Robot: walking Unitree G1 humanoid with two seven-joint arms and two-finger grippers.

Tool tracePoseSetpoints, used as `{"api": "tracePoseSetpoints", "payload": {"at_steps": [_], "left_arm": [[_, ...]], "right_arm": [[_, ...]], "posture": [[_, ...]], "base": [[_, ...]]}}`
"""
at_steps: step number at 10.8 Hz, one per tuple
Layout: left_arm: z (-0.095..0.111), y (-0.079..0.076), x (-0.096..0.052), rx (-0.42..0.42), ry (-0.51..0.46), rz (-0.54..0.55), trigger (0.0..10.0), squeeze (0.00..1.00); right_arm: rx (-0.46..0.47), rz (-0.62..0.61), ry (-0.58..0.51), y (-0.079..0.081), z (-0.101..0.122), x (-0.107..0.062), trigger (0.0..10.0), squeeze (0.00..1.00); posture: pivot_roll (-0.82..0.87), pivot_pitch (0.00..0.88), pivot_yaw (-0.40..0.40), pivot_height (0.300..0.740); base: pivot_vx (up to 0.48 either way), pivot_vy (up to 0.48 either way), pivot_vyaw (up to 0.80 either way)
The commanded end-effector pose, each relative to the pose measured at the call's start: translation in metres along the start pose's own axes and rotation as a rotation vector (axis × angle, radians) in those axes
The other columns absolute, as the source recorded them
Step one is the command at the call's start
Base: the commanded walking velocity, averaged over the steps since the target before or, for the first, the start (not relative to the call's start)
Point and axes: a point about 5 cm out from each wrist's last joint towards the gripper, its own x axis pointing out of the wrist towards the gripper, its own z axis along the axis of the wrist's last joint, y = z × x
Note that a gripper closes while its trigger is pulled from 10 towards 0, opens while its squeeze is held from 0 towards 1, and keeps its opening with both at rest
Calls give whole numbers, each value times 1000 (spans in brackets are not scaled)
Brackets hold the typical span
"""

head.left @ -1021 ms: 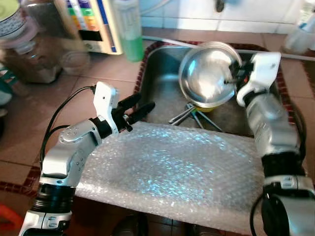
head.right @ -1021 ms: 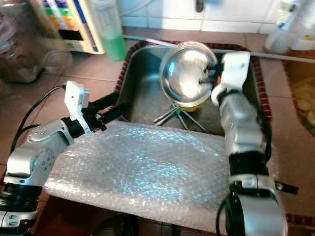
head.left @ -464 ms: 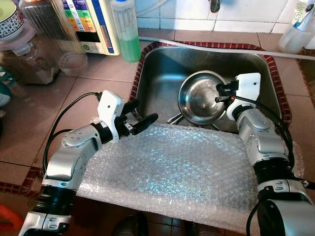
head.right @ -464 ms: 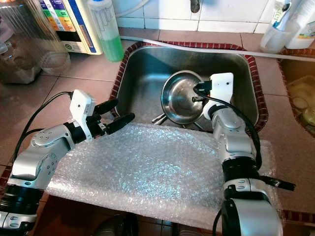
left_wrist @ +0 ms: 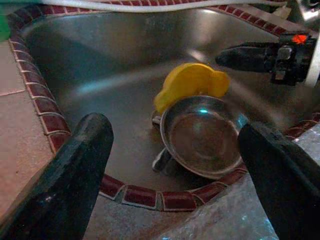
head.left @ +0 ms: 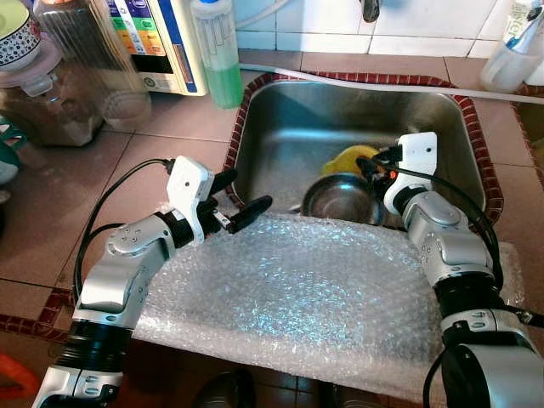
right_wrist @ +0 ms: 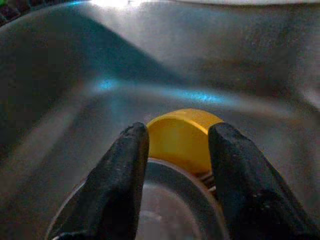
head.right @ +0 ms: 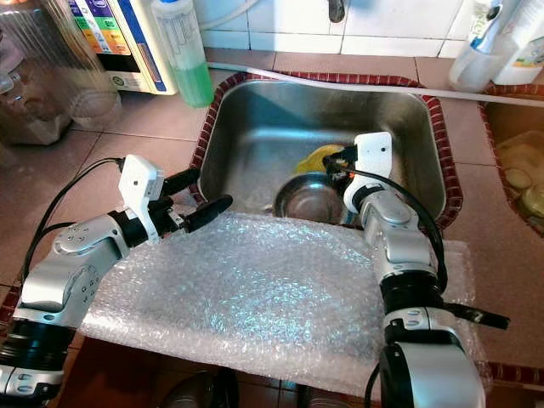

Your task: Kitchen organization

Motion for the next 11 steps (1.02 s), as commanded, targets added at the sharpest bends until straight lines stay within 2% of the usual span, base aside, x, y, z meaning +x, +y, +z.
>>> {"api": "tracePoseSetpoints", "payload": {"at_steps": [1,2,4,5,6,7,9,10,11], "left_arm": [[1,5,-5,21,-2,49,10000,1000],[8,8,-7,35,-36,101,10000,1000],[29,17,-16,54,-158,300,10000,1000],[32,20,-20,67,-175,368,10000,1000],[35,25,-28,84,-190,524,10000,1000],[38,24,-39,89,-226,645,10000,1000],[40,15,-53,151,-247,724,10000,1000],[40,15,-53,151,-247,724,10000,1000],[39,5,-62,125,-262,807,10000,1000]], "right_arm": [[3,-5,-33,2,6,1,10000,1000],[-26,-23,-79,2,14,0,10000,1000],[-139,-60,-234,8,37,-6,10000,1000],[-150,-55,-262,11,41,-7,10000,1000],[-170,-47,-326,20,47,-13,10000,1000],[-205,-32,-386,30,53,-21,10000,1000],[-210,16,-428,45,56,-30,10000,1000],[-210,16,-428,45,56,-30,10000,1000],[-181,3,-461,52,60,-48,10000,1000]], "posture": [[-62,241,105,740],[-63,242,106,740],[-63,243,108,740],[-65,242,108,740],[-67,238,109,740],[-71,229,113,740],[-84,212,122,740],[-84,212,122,740],[-89,190,124,740]], "base": [[0,0,0],[0,0,0],[0,0,0],[0,0,0],[0,0,0],[0,0,0],[0,0,0],[0,0,0],[0,0,0]]}}
